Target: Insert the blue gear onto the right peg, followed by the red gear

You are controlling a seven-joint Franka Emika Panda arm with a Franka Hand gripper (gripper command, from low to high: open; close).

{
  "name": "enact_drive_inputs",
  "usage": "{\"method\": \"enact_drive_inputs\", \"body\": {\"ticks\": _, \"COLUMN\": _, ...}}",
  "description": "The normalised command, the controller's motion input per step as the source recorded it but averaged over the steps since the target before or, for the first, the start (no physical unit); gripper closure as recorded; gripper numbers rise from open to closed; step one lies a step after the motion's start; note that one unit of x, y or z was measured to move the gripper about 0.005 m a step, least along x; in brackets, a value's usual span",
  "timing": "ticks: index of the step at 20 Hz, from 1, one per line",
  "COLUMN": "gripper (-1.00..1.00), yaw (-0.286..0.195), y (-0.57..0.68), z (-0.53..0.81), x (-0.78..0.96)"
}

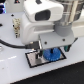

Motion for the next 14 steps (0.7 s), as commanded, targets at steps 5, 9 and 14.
{"method": "enact_drive_inputs", "body": {"ticks": 5, "gripper": -1.00, "yaw": 0.000, "y": 0.19, "z": 0.20, "x": -0.58}}
{"method": "enact_drive_inputs", "body": {"ticks": 9, "gripper": -1.00, "yaw": 0.000, "y": 0.31, "z": 0.08, "x": -0.53}}
{"method": "enact_drive_inputs", "body": {"ticks": 14, "gripper": -1.00, "yaw": 0.000, "y": 0.37, "z": -0.03, "x": -0.41}}
